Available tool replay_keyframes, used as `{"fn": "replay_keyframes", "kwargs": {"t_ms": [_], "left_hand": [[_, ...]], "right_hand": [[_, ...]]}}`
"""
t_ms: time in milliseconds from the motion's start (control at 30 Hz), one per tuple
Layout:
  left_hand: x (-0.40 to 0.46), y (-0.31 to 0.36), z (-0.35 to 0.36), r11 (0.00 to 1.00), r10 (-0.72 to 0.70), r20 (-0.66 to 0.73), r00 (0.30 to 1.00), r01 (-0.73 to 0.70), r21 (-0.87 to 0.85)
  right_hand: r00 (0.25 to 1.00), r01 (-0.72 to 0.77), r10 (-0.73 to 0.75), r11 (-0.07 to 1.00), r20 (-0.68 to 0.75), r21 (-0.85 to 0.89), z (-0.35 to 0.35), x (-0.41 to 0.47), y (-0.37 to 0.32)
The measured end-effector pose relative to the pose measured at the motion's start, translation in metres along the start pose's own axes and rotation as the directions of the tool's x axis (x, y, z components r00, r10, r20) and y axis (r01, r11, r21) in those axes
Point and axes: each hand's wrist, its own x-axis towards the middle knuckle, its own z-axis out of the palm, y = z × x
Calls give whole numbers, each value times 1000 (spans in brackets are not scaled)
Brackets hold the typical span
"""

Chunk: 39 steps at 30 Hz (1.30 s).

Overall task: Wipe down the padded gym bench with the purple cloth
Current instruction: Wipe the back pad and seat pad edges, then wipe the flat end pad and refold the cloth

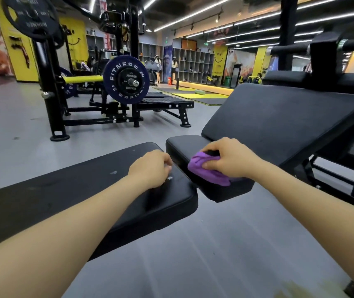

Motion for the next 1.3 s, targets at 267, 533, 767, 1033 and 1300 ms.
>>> {"fn": "replay_keyframes", "kwargs": {"t_ms": [267, 533, 767, 1033, 1300], "left_hand": [[-3, -54, -24, 994, -107, -60, 992, 108, 12], [27, -106, -25, 974, -189, 0, 982, 187, 124], [48, -136, -16, 971, -187, 183, 965, 153, 185], [48, -140, -15, 978, -150, 199, 969, 116, 174], [51, -144, -17, 971, -118, 210, 970, 68, 230]], "right_hand": [[998, 47, -46, 998, 38, -49, 53, 39, -57], [970, 156, -133, 983, 205, -100, 61, 69, -58], [982, 185, -167, 945, 88, -268, 88, 144, -75], [988, 138, -115, 958, 106, -250, 106, 211, -79], [951, 307, -289, 926, 108, -221, 85, 149, -57]]}}
